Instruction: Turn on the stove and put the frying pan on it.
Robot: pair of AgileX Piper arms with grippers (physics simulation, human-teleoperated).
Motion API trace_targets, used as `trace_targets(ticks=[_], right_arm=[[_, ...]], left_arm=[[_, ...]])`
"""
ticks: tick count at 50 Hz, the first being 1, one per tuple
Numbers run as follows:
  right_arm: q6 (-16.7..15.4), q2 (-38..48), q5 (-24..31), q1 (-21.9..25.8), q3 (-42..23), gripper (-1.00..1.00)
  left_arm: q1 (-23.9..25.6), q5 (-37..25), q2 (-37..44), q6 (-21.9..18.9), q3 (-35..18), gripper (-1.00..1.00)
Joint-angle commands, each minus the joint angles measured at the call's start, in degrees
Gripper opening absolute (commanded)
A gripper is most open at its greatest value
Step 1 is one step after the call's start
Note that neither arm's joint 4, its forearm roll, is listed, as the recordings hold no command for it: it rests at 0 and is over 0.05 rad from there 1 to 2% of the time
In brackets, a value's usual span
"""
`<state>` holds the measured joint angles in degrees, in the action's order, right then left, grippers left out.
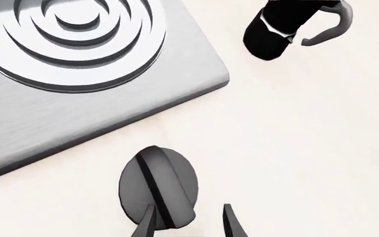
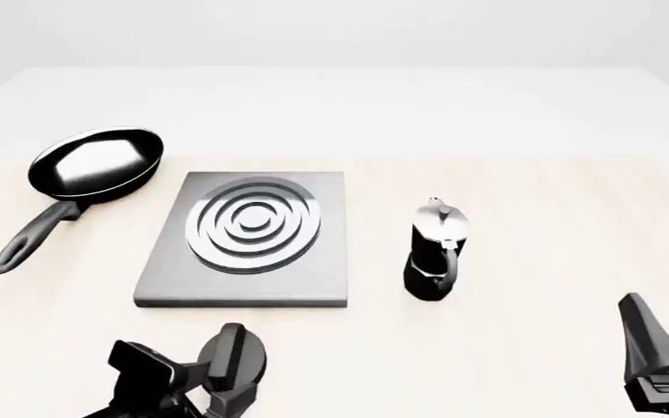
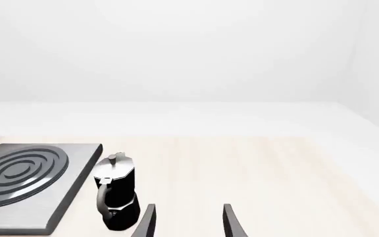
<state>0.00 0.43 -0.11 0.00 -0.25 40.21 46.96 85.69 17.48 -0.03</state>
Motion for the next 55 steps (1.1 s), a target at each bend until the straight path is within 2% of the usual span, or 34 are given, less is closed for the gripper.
trace_targets(ticks=[1, 11, 32, 43, 55], right_arm=[[0.0, 0.0, 0.0, 0.0, 0.0, 1.0], [-0.01, 0.01, 0.0, 0.0, 0.0, 1.0], [-0.01, 0.01, 0.0, 0.0, 0.0, 1.0], [0.0, 0.0, 0.0, 0.01, 0.0, 1.0], [0.0, -0.02, 0.0, 0.0, 0.0, 1.0]], left_arm=[[1.82, 0.06, 0.42, 0.33, -0.02, 1.0], [3.97, -3.4, -3.35, 1.13, 0.01, 1.0], [4.26, -1.51, -2.32, -0.6, -0.27, 1.0], [4.85, -5.0, -4.28, -1.91, -2.29, 1.0], [4.56, -5.5, -4.36, -3.05, -3.3, 1.0]])
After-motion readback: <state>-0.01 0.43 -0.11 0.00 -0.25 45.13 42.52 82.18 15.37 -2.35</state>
